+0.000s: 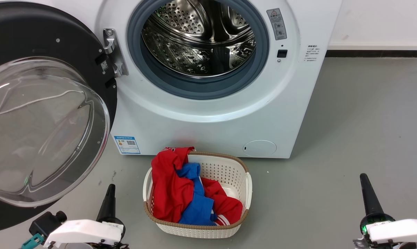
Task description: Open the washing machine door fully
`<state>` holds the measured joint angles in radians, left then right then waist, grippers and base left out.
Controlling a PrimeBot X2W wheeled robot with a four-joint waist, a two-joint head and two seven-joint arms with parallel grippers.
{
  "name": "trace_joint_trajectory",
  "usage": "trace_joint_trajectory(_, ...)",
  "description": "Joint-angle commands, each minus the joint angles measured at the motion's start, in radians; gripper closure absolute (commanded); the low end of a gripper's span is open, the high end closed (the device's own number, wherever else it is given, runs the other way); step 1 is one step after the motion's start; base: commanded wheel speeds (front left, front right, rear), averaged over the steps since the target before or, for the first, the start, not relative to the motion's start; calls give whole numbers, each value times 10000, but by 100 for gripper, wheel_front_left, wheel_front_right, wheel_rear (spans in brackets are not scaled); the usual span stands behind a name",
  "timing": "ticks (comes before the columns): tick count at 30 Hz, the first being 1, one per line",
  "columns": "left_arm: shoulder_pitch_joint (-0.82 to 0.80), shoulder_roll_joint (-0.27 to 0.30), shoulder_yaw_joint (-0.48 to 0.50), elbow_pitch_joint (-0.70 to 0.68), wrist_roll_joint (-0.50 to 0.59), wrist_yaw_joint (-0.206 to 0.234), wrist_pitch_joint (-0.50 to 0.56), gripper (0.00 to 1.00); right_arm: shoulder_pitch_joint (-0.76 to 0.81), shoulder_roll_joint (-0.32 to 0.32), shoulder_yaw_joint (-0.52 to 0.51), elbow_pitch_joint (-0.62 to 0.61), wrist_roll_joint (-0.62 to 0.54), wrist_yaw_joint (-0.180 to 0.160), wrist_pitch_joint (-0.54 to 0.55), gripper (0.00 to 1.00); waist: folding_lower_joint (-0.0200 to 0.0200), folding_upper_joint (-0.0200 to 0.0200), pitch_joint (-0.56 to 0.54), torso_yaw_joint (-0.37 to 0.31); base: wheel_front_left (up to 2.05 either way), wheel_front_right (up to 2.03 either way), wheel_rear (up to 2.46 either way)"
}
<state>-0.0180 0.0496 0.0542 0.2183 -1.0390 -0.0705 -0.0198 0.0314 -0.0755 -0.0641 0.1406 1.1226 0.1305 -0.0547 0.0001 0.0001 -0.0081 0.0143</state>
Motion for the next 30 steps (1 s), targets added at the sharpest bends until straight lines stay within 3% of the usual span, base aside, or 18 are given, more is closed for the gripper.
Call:
trace_joint_trajectory(1,-236,13,63,-51,-259,-78,71,100,-265,-82,1,-20,250,3,51,100,-1,-1,2,-2,0,0,0)
trace_joint_trajectory(3,-321,13,116,-18,-821,-135,195,100,-395,-81,-10,86,767,3,191,100,-1,-1,11,-14,0,0,0)
trace_joint_trajectory(30,-680,12,391,139,-3471,-398,828,100,-970,-48,-78,605,3166,3,845,100,-1,-1,59,-76,0,0,0)
